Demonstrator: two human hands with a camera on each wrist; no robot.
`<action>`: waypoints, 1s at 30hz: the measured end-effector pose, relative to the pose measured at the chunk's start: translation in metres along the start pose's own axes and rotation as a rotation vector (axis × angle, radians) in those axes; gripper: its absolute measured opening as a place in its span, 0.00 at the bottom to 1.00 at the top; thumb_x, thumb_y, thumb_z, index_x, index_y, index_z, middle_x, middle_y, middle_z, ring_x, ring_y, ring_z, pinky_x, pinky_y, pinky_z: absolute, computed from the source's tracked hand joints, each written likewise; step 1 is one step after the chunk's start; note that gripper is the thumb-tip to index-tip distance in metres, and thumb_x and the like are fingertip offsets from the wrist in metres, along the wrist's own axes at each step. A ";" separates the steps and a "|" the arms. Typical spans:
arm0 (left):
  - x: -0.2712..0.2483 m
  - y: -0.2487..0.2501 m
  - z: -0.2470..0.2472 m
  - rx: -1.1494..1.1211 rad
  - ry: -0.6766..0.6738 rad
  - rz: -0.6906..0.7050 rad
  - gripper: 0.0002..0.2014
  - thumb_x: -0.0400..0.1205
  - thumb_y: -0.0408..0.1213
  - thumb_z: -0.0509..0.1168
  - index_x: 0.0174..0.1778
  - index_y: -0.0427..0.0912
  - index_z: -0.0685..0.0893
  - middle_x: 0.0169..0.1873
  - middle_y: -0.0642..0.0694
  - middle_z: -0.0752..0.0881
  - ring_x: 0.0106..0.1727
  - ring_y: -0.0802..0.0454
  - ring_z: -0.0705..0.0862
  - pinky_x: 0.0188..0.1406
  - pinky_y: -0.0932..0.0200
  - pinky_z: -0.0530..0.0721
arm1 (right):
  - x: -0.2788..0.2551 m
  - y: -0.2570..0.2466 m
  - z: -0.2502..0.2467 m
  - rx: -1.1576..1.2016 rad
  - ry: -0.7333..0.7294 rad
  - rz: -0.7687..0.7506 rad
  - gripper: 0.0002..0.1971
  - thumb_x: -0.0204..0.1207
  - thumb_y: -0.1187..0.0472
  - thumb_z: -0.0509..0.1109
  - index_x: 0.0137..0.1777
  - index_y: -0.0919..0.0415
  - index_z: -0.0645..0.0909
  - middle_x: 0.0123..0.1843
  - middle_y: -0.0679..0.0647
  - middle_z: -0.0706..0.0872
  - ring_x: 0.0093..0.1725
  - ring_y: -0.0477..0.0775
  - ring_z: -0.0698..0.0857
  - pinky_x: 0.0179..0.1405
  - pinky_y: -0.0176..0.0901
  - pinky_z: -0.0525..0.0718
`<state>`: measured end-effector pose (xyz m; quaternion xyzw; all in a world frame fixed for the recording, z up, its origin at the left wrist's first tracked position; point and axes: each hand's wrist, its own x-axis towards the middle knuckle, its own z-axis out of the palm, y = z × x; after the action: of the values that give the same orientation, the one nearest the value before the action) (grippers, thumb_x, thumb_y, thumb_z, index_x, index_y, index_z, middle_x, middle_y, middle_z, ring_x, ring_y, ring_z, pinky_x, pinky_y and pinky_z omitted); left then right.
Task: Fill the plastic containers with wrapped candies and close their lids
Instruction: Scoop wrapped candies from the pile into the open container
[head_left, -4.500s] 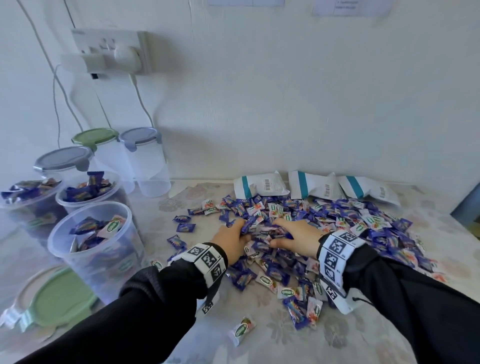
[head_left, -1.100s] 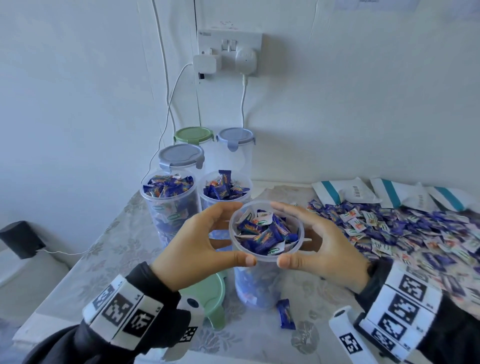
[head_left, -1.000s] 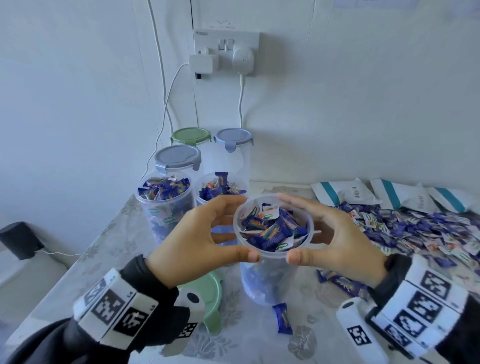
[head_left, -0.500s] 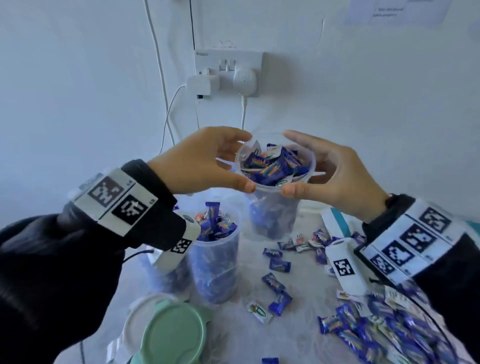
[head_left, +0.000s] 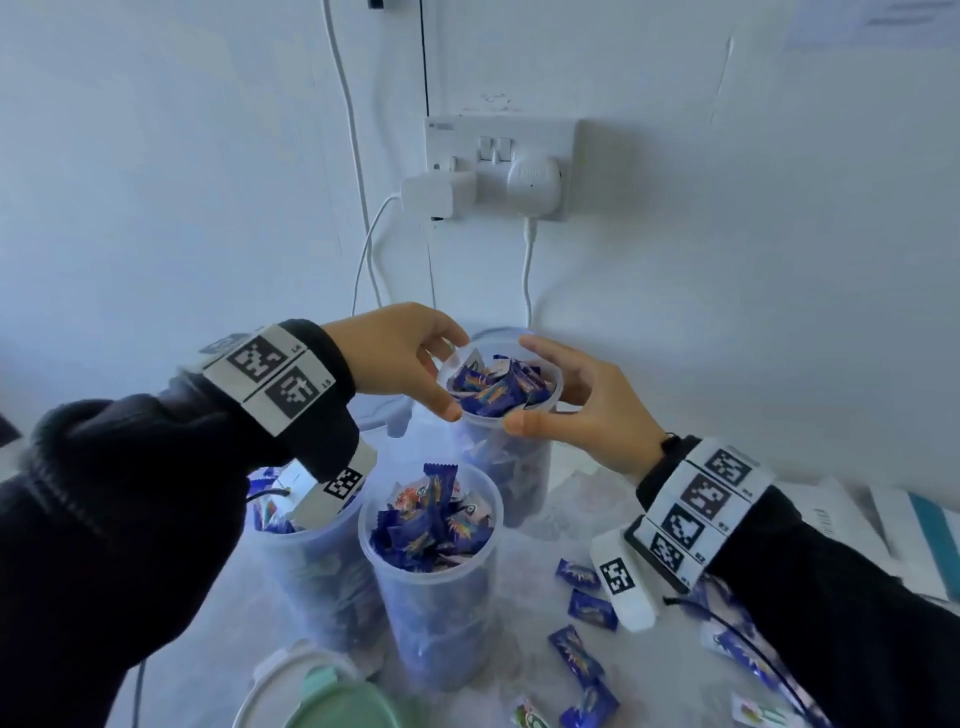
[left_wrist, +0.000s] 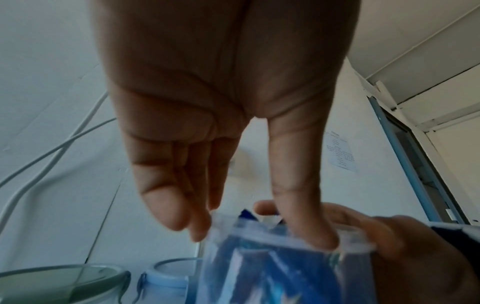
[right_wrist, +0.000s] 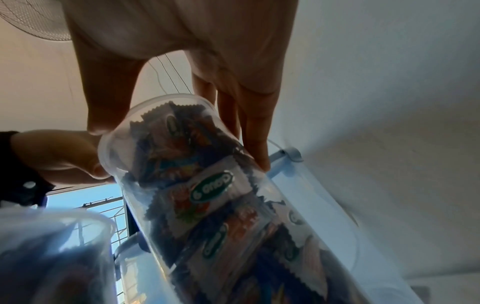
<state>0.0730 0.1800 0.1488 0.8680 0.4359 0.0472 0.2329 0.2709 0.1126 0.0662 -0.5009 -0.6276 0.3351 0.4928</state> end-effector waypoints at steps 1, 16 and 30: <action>0.001 -0.001 0.001 0.051 -0.012 -0.020 0.37 0.67 0.42 0.79 0.72 0.44 0.72 0.55 0.53 0.81 0.50 0.55 0.81 0.50 0.65 0.76 | 0.002 0.004 0.003 0.006 -0.015 0.009 0.40 0.59 0.64 0.83 0.73 0.54 0.73 0.60 0.49 0.86 0.52 0.35 0.86 0.50 0.26 0.80; 0.024 -0.002 0.020 0.371 -0.238 -0.261 0.40 0.70 0.47 0.77 0.74 0.42 0.66 0.62 0.44 0.82 0.46 0.49 0.78 0.61 0.48 0.80 | 0.016 0.052 0.024 0.106 -0.125 0.078 0.38 0.60 0.66 0.83 0.70 0.48 0.73 0.61 0.45 0.85 0.57 0.37 0.85 0.52 0.30 0.82; 0.023 -0.002 0.018 0.418 -0.244 -0.273 0.40 0.68 0.50 0.78 0.72 0.41 0.69 0.61 0.45 0.81 0.56 0.47 0.81 0.62 0.48 0.80 | 0.019 0.056 0.025 0.111 -0.189 0.059 0.37 0.57 0.56 0.85 0.66 0.37 0.73 0.64 0.49 0.85 0.61 0.43 0.85 0.66 0.44 0.81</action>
<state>0.0904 0.1926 0.1289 0.8299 0.5177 -0.1805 0.1036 0.2637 0.1477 0.0127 -0.4574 -0.6368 0.4293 0.4484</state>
